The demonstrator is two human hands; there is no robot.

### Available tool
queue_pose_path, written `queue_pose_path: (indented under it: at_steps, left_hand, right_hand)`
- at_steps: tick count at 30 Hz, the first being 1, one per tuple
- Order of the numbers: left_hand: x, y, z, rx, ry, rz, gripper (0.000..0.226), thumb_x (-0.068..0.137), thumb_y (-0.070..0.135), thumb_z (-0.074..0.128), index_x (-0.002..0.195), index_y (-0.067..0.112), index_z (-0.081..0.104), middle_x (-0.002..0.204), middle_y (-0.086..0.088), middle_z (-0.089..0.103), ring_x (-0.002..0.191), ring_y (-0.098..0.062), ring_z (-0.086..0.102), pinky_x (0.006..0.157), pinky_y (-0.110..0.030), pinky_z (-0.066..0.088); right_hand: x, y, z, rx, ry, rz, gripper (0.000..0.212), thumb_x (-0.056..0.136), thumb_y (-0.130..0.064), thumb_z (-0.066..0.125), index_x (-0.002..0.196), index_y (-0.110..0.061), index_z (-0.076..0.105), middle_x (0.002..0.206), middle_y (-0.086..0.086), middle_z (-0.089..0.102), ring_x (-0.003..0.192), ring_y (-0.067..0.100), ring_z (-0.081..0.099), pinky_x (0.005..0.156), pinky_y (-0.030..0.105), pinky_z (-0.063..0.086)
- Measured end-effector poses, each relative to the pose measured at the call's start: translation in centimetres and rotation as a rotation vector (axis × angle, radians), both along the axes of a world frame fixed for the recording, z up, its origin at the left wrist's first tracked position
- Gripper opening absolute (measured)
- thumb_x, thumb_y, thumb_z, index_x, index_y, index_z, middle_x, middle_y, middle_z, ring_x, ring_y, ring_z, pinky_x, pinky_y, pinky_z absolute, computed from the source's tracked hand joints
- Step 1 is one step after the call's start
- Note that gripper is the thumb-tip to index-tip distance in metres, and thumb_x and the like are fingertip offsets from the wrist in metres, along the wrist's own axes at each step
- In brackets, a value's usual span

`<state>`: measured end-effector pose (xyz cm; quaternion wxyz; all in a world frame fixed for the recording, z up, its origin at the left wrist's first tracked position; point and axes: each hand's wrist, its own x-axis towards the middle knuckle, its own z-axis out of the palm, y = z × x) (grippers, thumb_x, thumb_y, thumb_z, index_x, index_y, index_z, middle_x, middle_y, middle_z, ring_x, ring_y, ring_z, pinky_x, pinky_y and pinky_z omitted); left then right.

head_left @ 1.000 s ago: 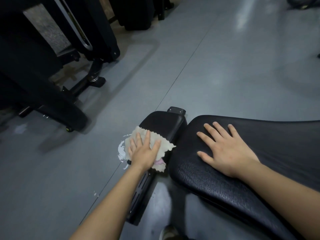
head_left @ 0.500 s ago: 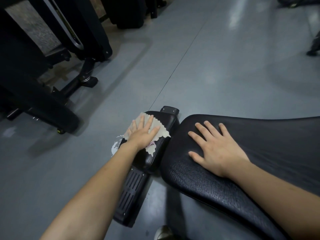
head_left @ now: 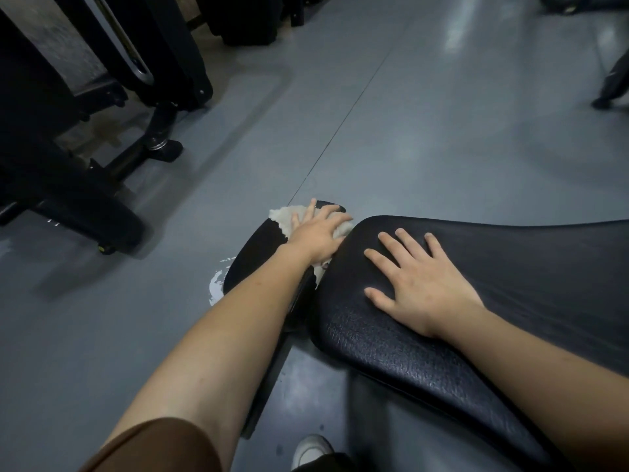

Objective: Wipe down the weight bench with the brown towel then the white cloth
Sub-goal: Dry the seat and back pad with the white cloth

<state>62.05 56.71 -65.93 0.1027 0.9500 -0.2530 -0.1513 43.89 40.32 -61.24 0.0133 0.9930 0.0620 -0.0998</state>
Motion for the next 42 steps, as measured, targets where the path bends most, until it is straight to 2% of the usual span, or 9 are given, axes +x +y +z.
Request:
queue_pose_path:
  at_steps: [5, 10, 17, 22, 26, 30, 33, 37, 42]
  left_hand:
    - [0.5, -1.0, -0.5, 0.029, -0.049, 0.070, 0.040, 0.101, 0.057, 0.040, 0.137, 0.045, 0.050, 0.156, 0.015, 0.033, 0.155, -0.024, 0.001, 0.118, -0.064, 0.004]
    - [0.6, -2.1, -0.3, 0.107, -0.110, 0.120, 0.049, 0.102, 0.059, 0.030, 0.143, 0.038, 0.046, 0.155, 0.007, 0.039, 0.153, -0.025, 0.011, 0.117, -0.063, 0.011]
    - [-1.7, 1.3, -0.2, 0.093, -0.145, -0.084, 0.060, 0.105, 0.041, 0.037, 0.158, 0.038, 0.010, 0.168, -0.001, 0.003, 0.155, -0.026, -0.004, 0.124, -0.051, 0.009]
    - [-6.2, 5.5, -0.3, -0.020, -0.135, -0.050, 0.071, 0.103, 0.033, 0.045, 0.160, 0.037, 0.003, 0.169, 0.002, -0.008, 0.155, -0.020, -0.008, 0.126, -0.040, 0.004]
    - [-9.5, 8.7, -1.2, -0.091, -0.199, 0.034, 0.071, 0.101, 0.043, 0.046, 0.159, 0.039, 0.007, 0.169, 0.010, -0.001, 0.155, -0.011, -0.006, 0.126, -0.035, 0.004]
    - [-11.5, 10.5, -2.3, -0.140, -0.292, 0.109, 0.062, 0.100, 0.058, 0.026, 0.159, 0.038, 0.018, 0.168, 0.012, 0.010, 0.154, -0.007, 0.000, 0.125, -0.029, 0.004]
    - [-13.0, 11.8, -3.5, -0.211, -0.408, 0.162, 0.063, 0.098, 0.057, 0.037, 0.156, 0.032, 0.031, 0.165, 0.007, 0.023, 0.154, -0.011, 0.009, 0.124, -0.024, 0.002]
    - [-14.3, 14.0, -5.1, -0.311, -0.407, 0.208, 0.072, 0.094, 0.063, 0.048, 0.154, 0.027, 0.035, 0.165, 0.005, 0.023, 0.155, -0.016, 0.007, 0.124, -0.032, 0.008]
    - [-14.9, 11.4, -5.4, -0.693, -0.291, 0.543, 0.052, 0.102, 0.052, 0.031, 0.150, 0.034, 0.039, 0.165, 0.014, 0.016, 0.154, -0.006, -0.001, 0.125, -0.042, 0.005]
  right_hand:
    - [-0.1, 0.1, 0.2, 0.008, -0.002, -0.007, 0.085, 0.086, -0.071, -0.003, 0.161, -0.033, 0.010, 0.170, 0.004, 0.001, 0.156, 0.026, -0.006, 0.123, 0.056, 0.000]
    - [0.0, 0.1, 0.3, 0.017, -0.005, -0.009, 0.082, 0.088, -0.071, 0.001, 0.160, -0.033, 0.009, 0.170, 0.002, 0.000, 0.156, 0.025, -0.007, 0.123, 0.055, -0.001]
    - [-0.1, -0.1, 0.2, 0.027, -0.012, -0.003, 0.082, 0.088, -0.072, 0.001, 0.160, -0.033, 0.010, 0.170, 0.003, 0.001, 0.156, 0.025, -0.006, 0.123, 0.055, 0.000]
    - [-0.1, -0.1, 0.2, 0.027, 0.001, -0.004, 0.083, 0.088, -0.072, 0.000, 0.160, -0.034, 0.008, 0.170, 0.002, -0.001, 0.155, 0.025, -0.008, 0.123, 0.055, -0.001]
    - [-0.1, -0.1, 0.3, 0.023, 0.003, -0.010, 0.083, 0.087, -0.072, -0.002, 0.161, -0.034, 0.007, 0.170, 0.001, -0.001, 0.156, 0.024, -0.008, 0.124, 0.054, -0.001]
    - [0.0, -0.2, 0.2, 0.012, -0.003, -0.008, 0.083, 0.087, -0.072, -0.001, 0.160, -0.034, 0.008, 0.170, 0.001, 0.000, 0.156, 0.025, -0.006, 0.123, 0.054, 0.001]
    - [-0.1, -0.2, 0.2, 0.009, -0.012, -0.006, 0.083, 0.087, -0.072, -0.001, 0.160, -0.034, 0.008, 0.170, 0.001, 0.001, 0.156, 0.025, -0.005, 0.123, 0.054, 0.002]
    - [-0.1, -0.2, 0.1, 0.002, -0.022, -0.007, 0.084, 0.087, -0.073, -0.002, 0.161, -0.034, 0.009, 0.170, 0.002, 0.003, 0.156, 0.025, -0.004, 0.123, 0.054, 0.003]
    - [0.0, -0.2, 0.0, -0.006, -0.028, -0.011, 0.085, 0.086, -0.073, -0.003, 0.160, -0.034, 0.010, 0.170, 0.002, 0.004, 0.156, 0.025, -0.003, 0.123, 0.055, 0.004]
